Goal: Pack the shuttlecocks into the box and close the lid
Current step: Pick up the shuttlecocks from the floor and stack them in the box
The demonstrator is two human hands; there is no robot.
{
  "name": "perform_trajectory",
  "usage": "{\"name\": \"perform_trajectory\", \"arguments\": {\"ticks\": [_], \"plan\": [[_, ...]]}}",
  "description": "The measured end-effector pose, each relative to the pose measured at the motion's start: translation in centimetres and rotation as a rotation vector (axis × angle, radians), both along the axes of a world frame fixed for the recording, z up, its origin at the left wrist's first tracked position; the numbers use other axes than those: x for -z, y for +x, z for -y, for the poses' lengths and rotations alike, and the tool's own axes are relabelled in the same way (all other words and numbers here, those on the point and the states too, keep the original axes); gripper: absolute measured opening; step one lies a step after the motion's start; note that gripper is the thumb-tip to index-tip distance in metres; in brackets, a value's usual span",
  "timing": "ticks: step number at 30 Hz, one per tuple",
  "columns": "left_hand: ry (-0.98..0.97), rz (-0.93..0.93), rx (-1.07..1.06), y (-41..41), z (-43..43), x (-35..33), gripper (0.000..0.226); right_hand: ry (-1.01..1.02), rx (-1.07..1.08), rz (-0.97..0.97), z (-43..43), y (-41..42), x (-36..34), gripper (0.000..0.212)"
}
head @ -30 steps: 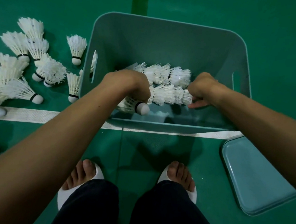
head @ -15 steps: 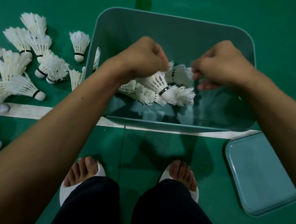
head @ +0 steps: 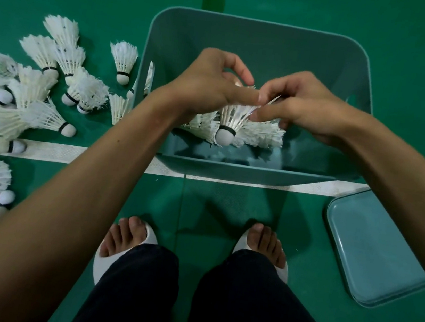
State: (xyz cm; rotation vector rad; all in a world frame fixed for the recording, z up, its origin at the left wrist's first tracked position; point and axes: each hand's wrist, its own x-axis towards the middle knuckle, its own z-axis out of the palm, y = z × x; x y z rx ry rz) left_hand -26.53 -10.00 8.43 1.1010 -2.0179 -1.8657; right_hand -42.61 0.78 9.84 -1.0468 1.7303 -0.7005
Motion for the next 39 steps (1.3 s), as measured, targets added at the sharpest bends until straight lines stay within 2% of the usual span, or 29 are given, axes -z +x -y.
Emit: {"name": "perform_trajectory", "arguments": {"ticks": [3, 7, 9, 13, 17, 23, 29, 32, 36, 39], "plan": [[-0.037, 0.06, 0.072, 0.5, 0.2, -0.2, 0.038, 0.077, -0.035, -0.048, 0.3, 0.8, 0.0, 0.017], [-0.264, 0.274, 0.146, 1.1, 0.7, -0.7, 0.032, 0.518, -0.102, 0.017, 1.1, 2.6, 1.9, 0.018], [-0.383, 0.268, 0.132, 1.4, 1.0, -1.0, 0.023, 0.667, -0.048, 0.068, 1.7, 3.6, 3.3, 0.014], [-0.565, 0.244, 0.114, 1.6, 1.6, -1.8, 0.02, 0.792, 0.01, 0.175, 3.3, 5.3, 5.4, 0.015], [-0.774, 0.254, 0.088, 1.9, 2.7, -2.1, 0.02, 0.805, -0.002, 0.165, 4.8, 7.7, 6.9, 0.021], [-0.904, 0.15, -0.117, 3.6, 5.1, -2.3, 0.02, 0.703, 0.076, 0.069, 6.3, 9.2, 7.4, 0.014], [-0.883, 0.069, -0.264, 5.1, 5.7, -1.5, 0.019, 0.601, 0.051, -0.058, 6.0, 8.9, 5.2, 0.042], [-0.843, 0.011, -0.333, 6.8, 5.7, -1.7, 0.016, 0.532, 0.01, -0.066, 6.3, 8.1, 2.2, 0.042], [-0.72, 0.048, -0.507, 10.8, 5.5, -1.5, 0.012, 0.273, 0.097, -0.201, 6.6, 7.6, -3.7, 0.027], [-0.565, 0.148, -0.688, 14.7, 4.1, 0.5, 0.009, -0.034, 0.194, -0.152, 6.1, 10.0, -7.9, 0.025]]}}
